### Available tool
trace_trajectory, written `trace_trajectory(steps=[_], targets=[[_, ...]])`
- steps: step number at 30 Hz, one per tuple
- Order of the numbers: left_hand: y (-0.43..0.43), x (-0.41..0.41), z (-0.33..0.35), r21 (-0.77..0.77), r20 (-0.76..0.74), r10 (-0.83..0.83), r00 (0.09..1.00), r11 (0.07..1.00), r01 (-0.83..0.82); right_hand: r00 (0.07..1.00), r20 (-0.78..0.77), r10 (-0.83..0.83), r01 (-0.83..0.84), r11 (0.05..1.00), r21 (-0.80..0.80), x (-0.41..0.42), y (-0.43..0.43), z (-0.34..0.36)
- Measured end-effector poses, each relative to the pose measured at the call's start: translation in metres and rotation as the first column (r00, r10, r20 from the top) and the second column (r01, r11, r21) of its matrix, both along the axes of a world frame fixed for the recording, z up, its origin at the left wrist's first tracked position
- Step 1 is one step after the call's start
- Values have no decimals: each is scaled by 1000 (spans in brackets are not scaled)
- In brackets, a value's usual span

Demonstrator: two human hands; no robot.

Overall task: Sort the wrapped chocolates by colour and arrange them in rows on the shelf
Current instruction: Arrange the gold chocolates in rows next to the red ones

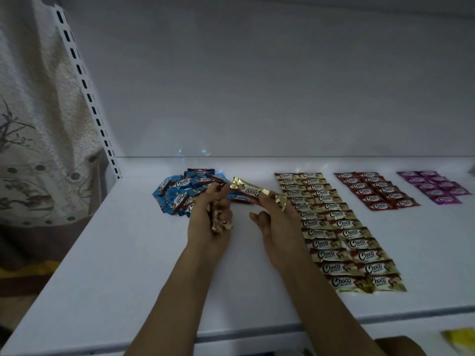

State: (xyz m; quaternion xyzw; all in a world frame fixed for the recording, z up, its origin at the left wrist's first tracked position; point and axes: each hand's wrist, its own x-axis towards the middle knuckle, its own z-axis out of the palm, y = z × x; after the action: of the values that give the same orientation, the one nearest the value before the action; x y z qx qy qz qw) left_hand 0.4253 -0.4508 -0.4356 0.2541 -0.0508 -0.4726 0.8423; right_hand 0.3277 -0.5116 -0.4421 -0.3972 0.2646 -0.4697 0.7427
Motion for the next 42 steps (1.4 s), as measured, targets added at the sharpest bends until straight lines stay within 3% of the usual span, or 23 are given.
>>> trace_trajectory(steps=[2, 6, 10, 15, 18, 23, 29, 35, 42], targets=[[0, 1, -1, -3, -89, -13, 996, 1000, 13, 1000, 4, 24, -24, 999, 29, 0, 0, 2], [-1, -3, -1, 82, 4, -43, 999, 996, 42, 992, 29, 120, -122, 989, 86, -2, 2, 7], [-1, -2, -1, 49, -56, -32, 998, 998, 35, 983, 11, 182, -182, 983, 21, -1, 3, 4], [2, -1, -2, 13, -163, -48, 985, 999, 51, 926, -355, 126, -223, 943, -246, 2, 16, 1], [3, -3, 1, 8, -144, -64, 988, 998, 66, 903, -418, 102, -255, 909, -330, 5, 23, 1], [0, -3, -1, 15, -21, -60, 998, 998, 60, 900, -435, 22, -213, 893, -396, 6, 23, 0], [-2, -5, -1, 41, 106, -53, 993, 998, 49, 901, -432, 37, -197, 922, -333, 6, 18, -2], [-2, -7, -2, 80, 115, -90, 989, 993, 81, 916, -399, 26, -217, 870, -442, 7, 19, -5], [-2, -8, -1, 128, 45, -75, 996, 989, 68, 946, -306, -106, -18, 925, -379, 9, 14, -9]])
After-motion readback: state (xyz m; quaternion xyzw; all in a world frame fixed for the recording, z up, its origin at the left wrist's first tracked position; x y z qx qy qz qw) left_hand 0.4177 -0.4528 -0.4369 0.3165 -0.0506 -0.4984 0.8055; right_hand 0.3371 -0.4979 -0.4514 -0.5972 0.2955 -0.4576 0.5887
